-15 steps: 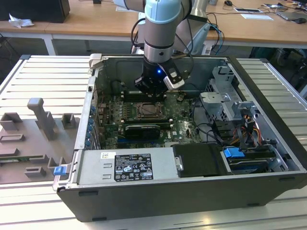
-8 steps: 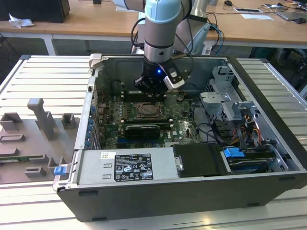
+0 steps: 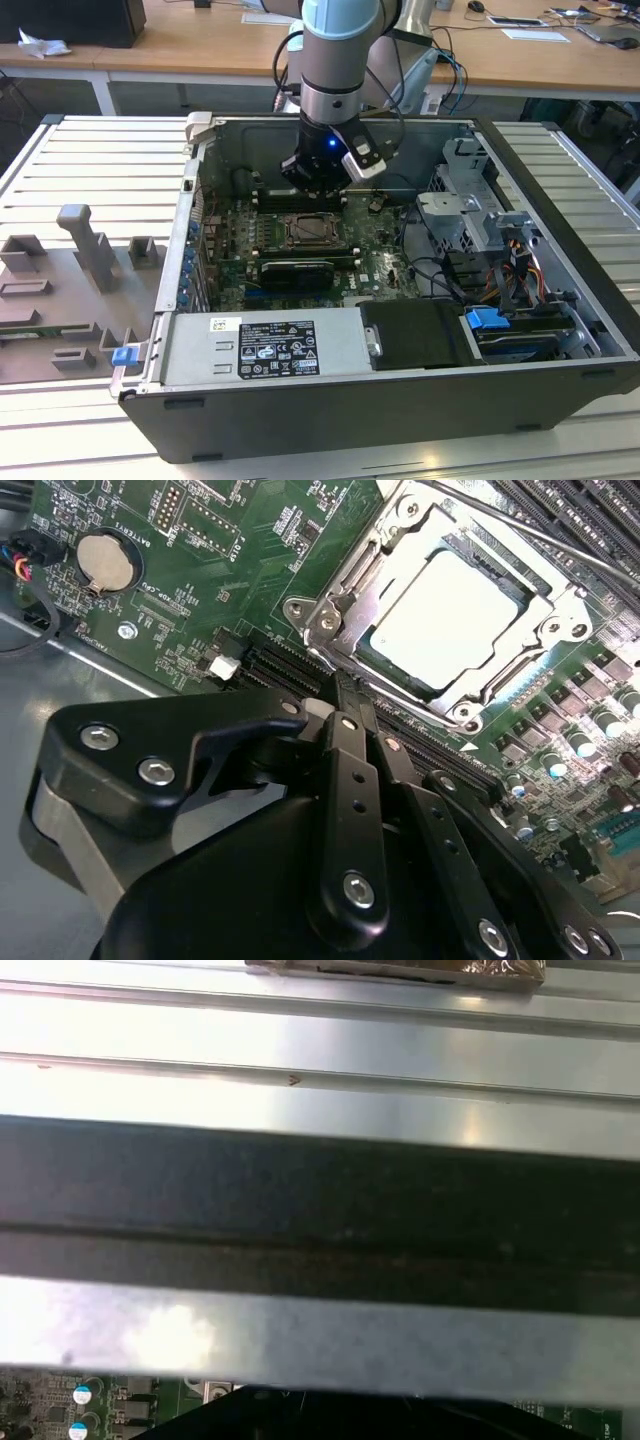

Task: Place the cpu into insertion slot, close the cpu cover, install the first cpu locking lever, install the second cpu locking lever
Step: 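Install the first cpu locking lever, then install the second cpu locking lever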

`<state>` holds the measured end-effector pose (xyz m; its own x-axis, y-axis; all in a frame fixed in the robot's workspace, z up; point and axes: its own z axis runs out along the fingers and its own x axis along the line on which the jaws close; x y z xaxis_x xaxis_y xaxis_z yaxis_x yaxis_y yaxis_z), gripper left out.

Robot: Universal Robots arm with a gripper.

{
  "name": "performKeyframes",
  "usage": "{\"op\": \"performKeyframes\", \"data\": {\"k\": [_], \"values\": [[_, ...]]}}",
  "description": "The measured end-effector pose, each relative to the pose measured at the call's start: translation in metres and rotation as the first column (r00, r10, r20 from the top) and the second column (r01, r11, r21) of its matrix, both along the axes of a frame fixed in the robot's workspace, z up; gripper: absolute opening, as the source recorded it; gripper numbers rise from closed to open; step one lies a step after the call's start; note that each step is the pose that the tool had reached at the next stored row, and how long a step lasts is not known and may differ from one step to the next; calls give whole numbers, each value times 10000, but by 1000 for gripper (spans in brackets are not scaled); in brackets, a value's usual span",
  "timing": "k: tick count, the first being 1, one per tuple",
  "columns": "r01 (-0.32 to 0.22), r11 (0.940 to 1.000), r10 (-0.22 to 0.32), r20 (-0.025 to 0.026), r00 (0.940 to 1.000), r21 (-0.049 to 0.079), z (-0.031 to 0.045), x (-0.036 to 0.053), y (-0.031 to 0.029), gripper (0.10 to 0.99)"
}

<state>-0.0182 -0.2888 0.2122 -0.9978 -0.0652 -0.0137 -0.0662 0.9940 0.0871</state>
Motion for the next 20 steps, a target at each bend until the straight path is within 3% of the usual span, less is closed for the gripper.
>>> {"op": "performKeyframes", "data": {"k": [20], "values": [[0, 10000, 0, 0, 10000, 0, 0, 0, -54, 106]]}}
